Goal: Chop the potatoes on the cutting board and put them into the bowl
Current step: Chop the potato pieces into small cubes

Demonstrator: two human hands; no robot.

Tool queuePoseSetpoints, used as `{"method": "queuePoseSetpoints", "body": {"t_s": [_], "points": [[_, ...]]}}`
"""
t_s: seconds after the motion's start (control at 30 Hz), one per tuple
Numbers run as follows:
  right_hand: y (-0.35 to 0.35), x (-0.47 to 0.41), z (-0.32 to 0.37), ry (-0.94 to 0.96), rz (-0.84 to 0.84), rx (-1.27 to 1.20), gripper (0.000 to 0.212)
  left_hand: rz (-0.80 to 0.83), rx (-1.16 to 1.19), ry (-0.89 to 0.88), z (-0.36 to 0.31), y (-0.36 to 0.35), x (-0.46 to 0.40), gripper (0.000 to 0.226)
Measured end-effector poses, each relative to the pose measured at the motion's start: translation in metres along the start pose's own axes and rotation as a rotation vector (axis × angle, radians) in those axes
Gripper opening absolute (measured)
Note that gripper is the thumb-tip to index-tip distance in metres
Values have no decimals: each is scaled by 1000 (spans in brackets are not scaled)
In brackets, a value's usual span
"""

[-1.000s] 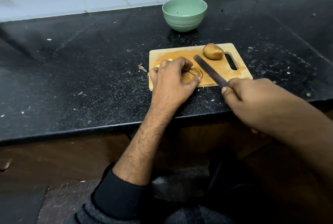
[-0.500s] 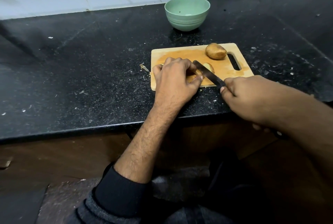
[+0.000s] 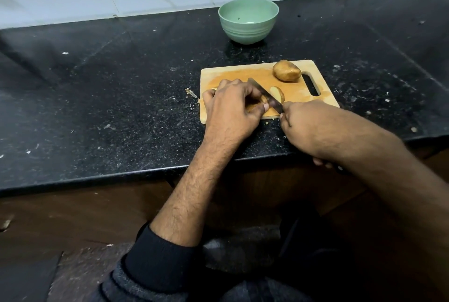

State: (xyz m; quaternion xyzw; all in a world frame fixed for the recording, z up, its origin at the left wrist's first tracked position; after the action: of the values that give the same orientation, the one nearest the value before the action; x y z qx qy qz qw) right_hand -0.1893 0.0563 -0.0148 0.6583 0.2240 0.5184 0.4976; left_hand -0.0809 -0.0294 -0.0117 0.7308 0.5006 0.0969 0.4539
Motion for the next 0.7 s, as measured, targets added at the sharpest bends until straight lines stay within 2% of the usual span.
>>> {"method": "queuePoseSetpoints", "body": {"t_s": [0.13, 0.27, 0.37, 0.7], "points": [[-10, 11, -9, -25, 88, -49, 20, -12, -9, 7, 1, 0, 1, 17], [-17, 31, -18, -21, 139, -76, 33, -27, 1, 10, 2, 0, 0, 17], [-18, 44, -26, -25, 156, -118, 31, -26, -7, 6, 1, 0, 1, 18], [-1, 72, -41, 30, 3, -218, 31, -55, -31, -13, -1, 4, 3, 24]]}}
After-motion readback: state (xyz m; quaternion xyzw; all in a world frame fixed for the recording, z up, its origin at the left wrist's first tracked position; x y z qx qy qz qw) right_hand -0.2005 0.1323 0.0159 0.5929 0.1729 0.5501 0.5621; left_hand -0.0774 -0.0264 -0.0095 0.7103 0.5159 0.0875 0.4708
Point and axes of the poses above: each hand's wrist, its own x-axis away from the middle knuckle, its own y-axis out of the back of the hand, z = x × y, the point moved 9 cm from there along -x, towards the middle knuckle, and after that the axes turned 5 degrees about z, right-handed, at the moved point
